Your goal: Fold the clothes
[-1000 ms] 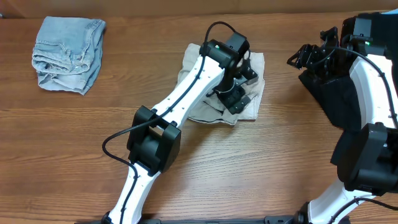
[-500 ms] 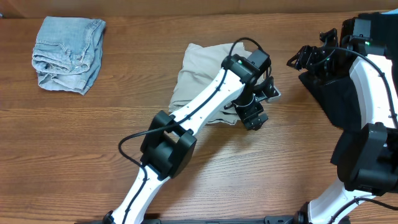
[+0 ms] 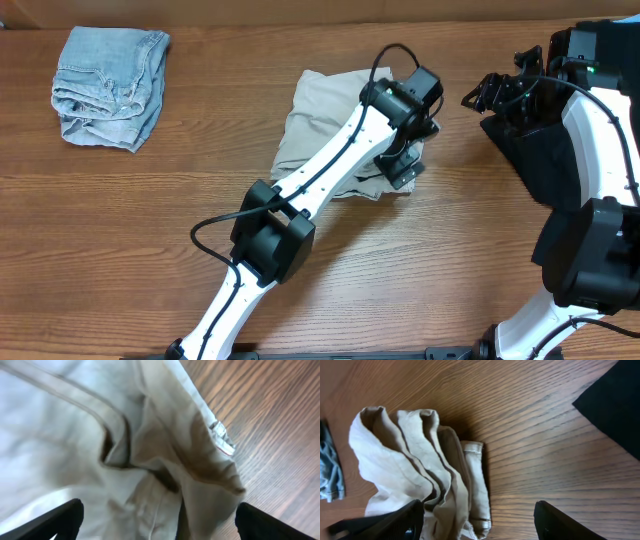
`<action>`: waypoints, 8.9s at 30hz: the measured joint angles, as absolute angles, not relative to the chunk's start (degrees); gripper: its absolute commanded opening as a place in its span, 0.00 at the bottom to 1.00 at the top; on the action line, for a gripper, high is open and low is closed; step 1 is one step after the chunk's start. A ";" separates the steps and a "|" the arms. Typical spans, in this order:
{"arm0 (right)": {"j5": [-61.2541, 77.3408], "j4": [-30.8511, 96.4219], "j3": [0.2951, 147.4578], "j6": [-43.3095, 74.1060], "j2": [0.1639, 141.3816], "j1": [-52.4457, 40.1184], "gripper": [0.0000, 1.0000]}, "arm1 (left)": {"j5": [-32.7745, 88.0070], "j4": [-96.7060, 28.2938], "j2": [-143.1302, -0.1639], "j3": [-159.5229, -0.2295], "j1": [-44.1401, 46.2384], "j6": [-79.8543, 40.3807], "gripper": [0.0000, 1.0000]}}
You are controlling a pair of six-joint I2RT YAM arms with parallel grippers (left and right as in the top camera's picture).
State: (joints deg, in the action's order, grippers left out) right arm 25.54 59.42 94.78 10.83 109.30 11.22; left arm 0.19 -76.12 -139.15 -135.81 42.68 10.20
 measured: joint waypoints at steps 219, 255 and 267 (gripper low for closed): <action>21.58 66.89 94.78 10.48 109.30 10.04 0.86 | -7.40 -56.03 -140.03 -144.75 -15.14 -0.43 0.04; 21.19 64.36 94.78 10.46 109.30 10.04 0.88 | -4.91 -56.97 -138.41 -148.03 -16.29 10.41 0.04; 18.39 64.38 94.78 10.48 109.30 10.04 0.90 | -8.19 -70.30 -146.50 -145.53 -21.76 9.21 0.07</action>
State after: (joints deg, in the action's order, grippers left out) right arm 18.39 64.38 94.78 10.48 109.30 10.04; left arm -8.19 -70.30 -146.50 -145.53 -21.76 9.21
